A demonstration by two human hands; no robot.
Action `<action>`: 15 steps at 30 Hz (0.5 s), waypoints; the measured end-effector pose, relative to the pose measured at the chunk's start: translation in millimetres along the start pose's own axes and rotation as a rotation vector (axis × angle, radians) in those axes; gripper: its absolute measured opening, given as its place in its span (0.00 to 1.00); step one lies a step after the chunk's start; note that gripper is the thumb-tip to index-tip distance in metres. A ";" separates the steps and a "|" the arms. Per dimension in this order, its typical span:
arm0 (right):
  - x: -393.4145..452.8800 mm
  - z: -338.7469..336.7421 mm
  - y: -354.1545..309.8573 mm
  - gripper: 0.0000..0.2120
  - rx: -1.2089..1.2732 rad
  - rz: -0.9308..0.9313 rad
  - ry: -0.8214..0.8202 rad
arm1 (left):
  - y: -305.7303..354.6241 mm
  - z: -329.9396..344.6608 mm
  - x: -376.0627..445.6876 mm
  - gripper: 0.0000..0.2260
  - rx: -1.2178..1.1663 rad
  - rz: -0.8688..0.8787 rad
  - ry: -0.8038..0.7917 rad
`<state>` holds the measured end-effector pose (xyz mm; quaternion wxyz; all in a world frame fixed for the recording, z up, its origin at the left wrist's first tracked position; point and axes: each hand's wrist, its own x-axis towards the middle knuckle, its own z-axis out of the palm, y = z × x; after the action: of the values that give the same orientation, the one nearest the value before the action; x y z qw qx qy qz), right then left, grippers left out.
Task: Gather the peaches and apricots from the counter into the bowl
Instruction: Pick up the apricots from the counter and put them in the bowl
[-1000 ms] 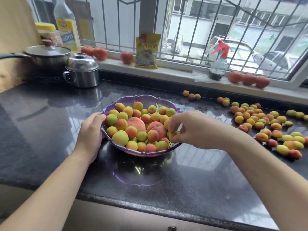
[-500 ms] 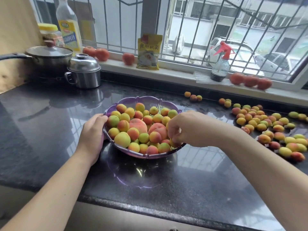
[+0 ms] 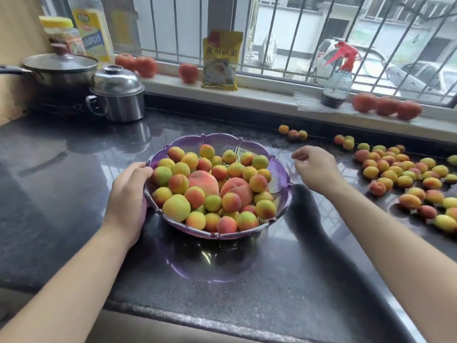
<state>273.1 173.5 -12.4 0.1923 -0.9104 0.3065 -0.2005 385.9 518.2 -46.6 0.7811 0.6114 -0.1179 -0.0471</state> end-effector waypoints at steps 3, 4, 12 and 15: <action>29.8 26.9 2.5 0.19 -0.078 -0.017 -0.028 | -1.0 -0.4 4.0 0.10 0.007 0.006 0.015; 39.6 33.8 1.1 0.21 -0.112 -0.030 -0.033 | -1.2 -0.4 4.5 0.10 0.014 0.009 0.018; 115.3 65.7 -10.4 0.27 -0.475 -0.100 0.020 | 0.4 1.4 4.3 0.09 0.002 0.027 -0.032; 134.5 72.1 -11.9 0.23 -0.536 -0.070 -0.007 | 0.1 2.0 4.4 0.10 -0.018 0.019 -0.031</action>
<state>412.0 113.3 -34.4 -0.0616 -0.9396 0.3164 -0.1154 389.6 515.4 -45.6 0.7852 0.6022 -0.1354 -0.0504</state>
